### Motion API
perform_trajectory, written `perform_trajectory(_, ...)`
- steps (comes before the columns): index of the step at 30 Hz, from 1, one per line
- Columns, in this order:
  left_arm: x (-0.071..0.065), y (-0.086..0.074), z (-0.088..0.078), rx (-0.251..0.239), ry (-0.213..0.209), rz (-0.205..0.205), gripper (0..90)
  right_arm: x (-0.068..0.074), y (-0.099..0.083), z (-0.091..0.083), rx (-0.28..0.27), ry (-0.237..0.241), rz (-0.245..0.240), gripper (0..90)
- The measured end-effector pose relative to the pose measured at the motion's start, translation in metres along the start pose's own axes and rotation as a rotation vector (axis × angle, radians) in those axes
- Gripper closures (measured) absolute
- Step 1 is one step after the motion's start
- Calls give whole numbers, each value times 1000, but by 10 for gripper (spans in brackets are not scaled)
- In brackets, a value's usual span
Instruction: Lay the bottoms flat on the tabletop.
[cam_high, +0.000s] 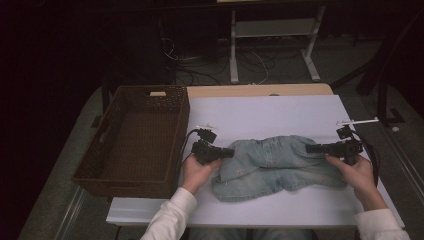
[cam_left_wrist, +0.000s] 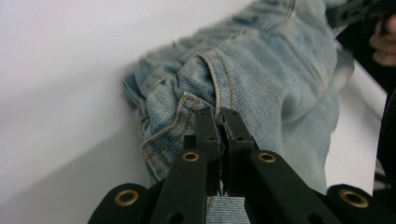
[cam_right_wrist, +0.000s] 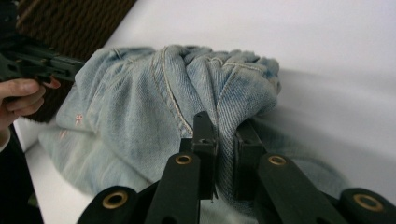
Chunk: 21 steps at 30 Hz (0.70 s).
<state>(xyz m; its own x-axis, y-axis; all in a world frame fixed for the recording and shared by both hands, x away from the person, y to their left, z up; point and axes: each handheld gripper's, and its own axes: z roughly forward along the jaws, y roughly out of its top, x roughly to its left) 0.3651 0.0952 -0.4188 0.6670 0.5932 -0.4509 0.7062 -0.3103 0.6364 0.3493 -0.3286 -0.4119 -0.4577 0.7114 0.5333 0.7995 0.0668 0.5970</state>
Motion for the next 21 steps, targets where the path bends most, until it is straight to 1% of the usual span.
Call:
perform_trajectory(2, -3, -4, 3, 25, 0, 6, 870, 3, -6, -1, 17, -10, -8, 819)
perform_trajectory(4, -5, -7, 4, 30, -2, 6, 871, 4, -12, -2, 29, -11, -10, 820)
perform_trajectory(7, -7, -9, 4, 29, -11, 4, 871, 2, -23, -3, 53, -9, 7, 822)
perform_trajectory(8, -7, -10, 5, 37, -17, 3, 873, 1, -26, -3, 54, -9, 9, 822)
perform_trajectory(9, -8, -11, 5, 49, -27, 3, 893, 1, -29, -3, 62, -10, 12, 822)
perform_trajectory(11, -10, -13, 7, 53, -36, 5, 892, 2, -34, -3, 84, -26, 8, 822)
perform_trajectory(13, -11, -13, 9, 57, -39, 8, 892, 2, -39, -2, 93, -30, 9, 821)
perform_trajectory(16, -9, -13, 10, 54, -42, -2, 893, 1, -41, 0, 100, -29, 18, 818)
perform_trajectory(20, -9, -14, 11, 53, -41, 0, 892, 1, -43, 4, 117, -32, 24, 808)
perform_trajectory(21, -9, -14, 11, 54, -41, 0, 892, 1, -43, 4, 117, -36, 17, 807)
